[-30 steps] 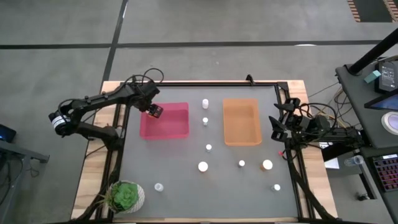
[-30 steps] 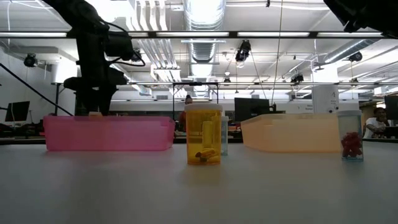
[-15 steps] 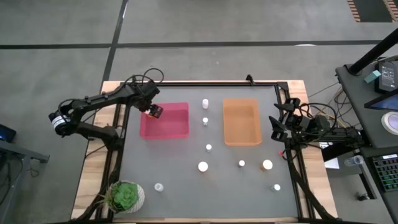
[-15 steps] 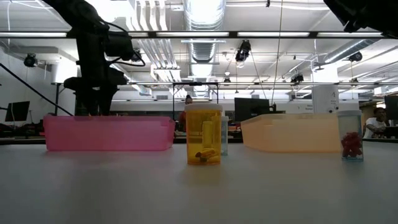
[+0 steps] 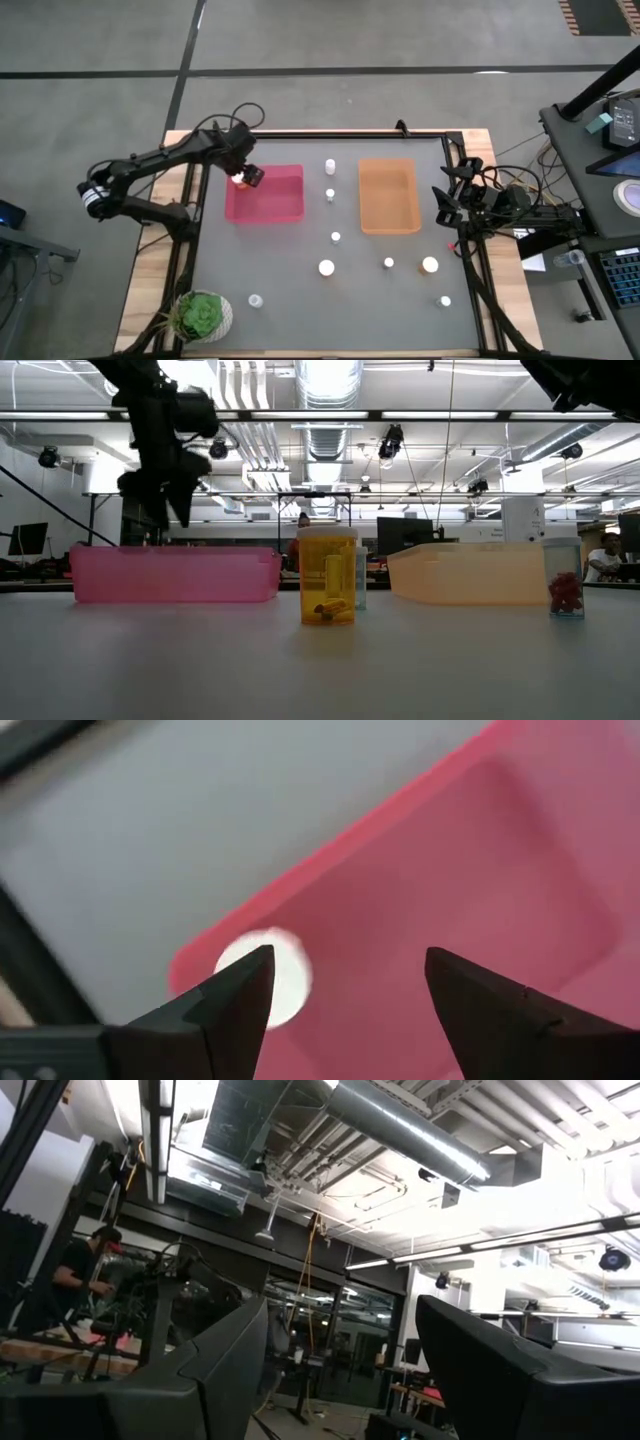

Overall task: Pick and place medicine bottles into bin by pill shape (circle, oval)
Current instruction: Put the top white pill into the pink bin

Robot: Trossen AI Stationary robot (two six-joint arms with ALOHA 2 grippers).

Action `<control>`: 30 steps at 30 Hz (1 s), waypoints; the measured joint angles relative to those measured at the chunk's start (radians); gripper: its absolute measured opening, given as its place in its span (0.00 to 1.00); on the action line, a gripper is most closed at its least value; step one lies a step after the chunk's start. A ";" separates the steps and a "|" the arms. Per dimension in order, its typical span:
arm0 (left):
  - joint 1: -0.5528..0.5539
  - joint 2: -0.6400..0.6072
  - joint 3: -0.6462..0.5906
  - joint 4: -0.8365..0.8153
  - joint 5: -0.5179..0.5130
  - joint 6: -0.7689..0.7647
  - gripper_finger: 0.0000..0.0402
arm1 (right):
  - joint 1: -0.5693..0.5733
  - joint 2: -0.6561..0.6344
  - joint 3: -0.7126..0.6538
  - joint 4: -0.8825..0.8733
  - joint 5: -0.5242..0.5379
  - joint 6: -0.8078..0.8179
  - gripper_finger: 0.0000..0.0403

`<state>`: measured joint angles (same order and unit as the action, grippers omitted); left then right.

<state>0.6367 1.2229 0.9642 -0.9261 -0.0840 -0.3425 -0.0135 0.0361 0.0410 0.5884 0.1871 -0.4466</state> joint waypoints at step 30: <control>-0.585 -0.210 -0.251 1.199 0.064 0.764 0.61 | 0.000 0.087 0.015 0.058 0.000 0.397 0.56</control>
<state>0.0517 1.0130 0.7131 0.2732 -0.0198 0.4217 -0.0135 0.1229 0.0559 0.6463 0.1867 -0.0493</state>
